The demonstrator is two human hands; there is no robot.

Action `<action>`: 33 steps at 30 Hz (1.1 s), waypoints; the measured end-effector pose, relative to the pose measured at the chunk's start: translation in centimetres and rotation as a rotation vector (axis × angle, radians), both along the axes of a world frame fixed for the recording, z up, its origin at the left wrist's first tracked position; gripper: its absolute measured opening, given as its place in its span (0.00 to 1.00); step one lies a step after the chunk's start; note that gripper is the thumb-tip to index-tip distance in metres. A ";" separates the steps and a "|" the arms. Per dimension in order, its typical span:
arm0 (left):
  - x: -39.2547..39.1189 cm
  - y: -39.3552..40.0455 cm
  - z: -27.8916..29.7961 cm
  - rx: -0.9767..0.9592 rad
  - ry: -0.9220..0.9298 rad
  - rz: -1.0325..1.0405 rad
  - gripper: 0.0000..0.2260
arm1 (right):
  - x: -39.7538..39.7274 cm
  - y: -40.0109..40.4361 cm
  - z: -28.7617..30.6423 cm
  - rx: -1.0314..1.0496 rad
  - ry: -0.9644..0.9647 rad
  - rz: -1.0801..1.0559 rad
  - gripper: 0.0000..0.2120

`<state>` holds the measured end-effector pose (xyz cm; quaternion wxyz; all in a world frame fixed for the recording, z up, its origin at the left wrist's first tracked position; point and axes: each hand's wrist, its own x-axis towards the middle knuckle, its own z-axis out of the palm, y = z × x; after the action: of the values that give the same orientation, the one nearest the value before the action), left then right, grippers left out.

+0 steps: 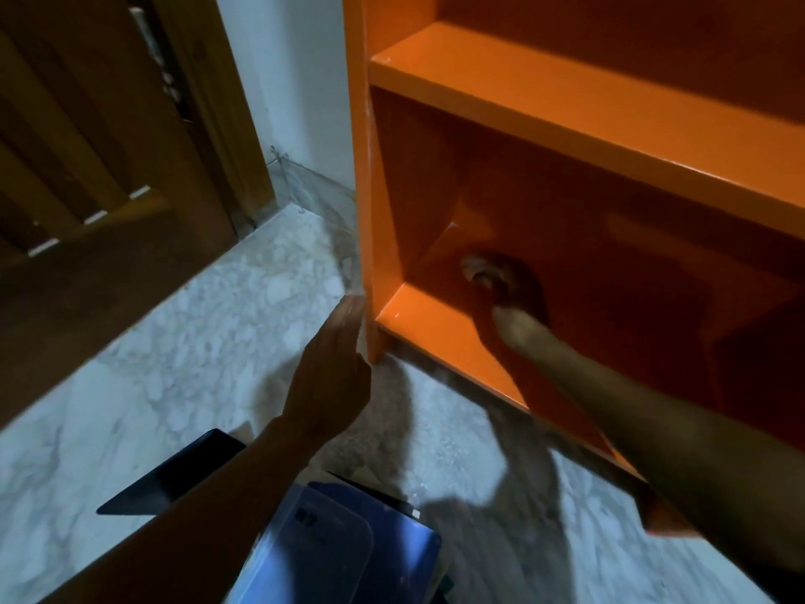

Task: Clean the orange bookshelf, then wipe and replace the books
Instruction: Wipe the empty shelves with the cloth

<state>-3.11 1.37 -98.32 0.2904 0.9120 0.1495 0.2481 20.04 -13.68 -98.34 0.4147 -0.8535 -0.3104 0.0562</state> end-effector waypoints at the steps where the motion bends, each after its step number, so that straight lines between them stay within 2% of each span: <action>1: 0.2 0.0 0.1 -0.002 -0.001 -0.017 0.27 | 1.4 0.5 -0.4 0.041 0.008 -0.058 0.16; 3: 0.7 0.1 -0.4 0.012 0.040 -0.028 0.26 | 3.5 2.1 -1.2 0.078 0.060 -0.100 0.13; 7: 0.9 0.8 -1.8 0.030 0.127 0.001 0.30 | 6.1 6.4 -3.2 -0.057 0.001 -0.093 0.21; 11: 0.7 1.1 -1.4 0.007 0.158 0.012 0.31 | 4.5 10.8 -3.4 -0.149 -0.053 -0.054 0.17; 15: 0.7 1.4 -0.8 -0.024 0.155 0.030 0.31 | 0.5 10.2 -3.0 -0.213 -0.122 -0.084 0.19; 18: 0.8 1.2 -0.2 -0.027 0.158 0.043 0.30 | -4.3 8.0 -2.7 -0.310 -0.170 0.046 0.18; 21: 0.7 0.7 0.6 -0.085 0.180 0.062 0.32 | -7.9 6.7 -3.5 -0.279 -0.254 0.115 0.25; 23: 0.7 0.5 1.2 -0.111 0.189 0.074 0.33 | -9.7 5.7 -3.9 -0.232 -0.293 0.172 0.26; 25: 0.6 0.1 1.7 -0.068 0.168 0.064 0.29 | -10.8 5.1 -4.0 -0.123 -0.336 0.186 0.22; 28: 0.8 0.1 1.8 -0.083 0.169 0.076 0.29 | -10.4 3.9 -3.7 -0.013 -0.365 0.372 0.05; 29: 0.9 0.1 1.9 -0.093 0.160 0.081 0.30 | -9.7 3.6 -4.3 -0.044 -0.368 0.446 0.06; 31: 0.6 -0.4 1.9 -0.120 0.161 0.089 0.33 | -8.7 2.5 -5.5 -0.224 -0.504 0.596 0.14; 33: 0.7 -0.8 2.1 -0.158 0.165 0.087 0.34 | -7.1 1.4 -6.2 -0.287 -0.574 0.743 0.19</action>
<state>-2.46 0.60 -96.20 0.3369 0.8963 0.2317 0.1719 12.92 -12.27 -104.55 0.1426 -0.7146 -0.6848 0.0049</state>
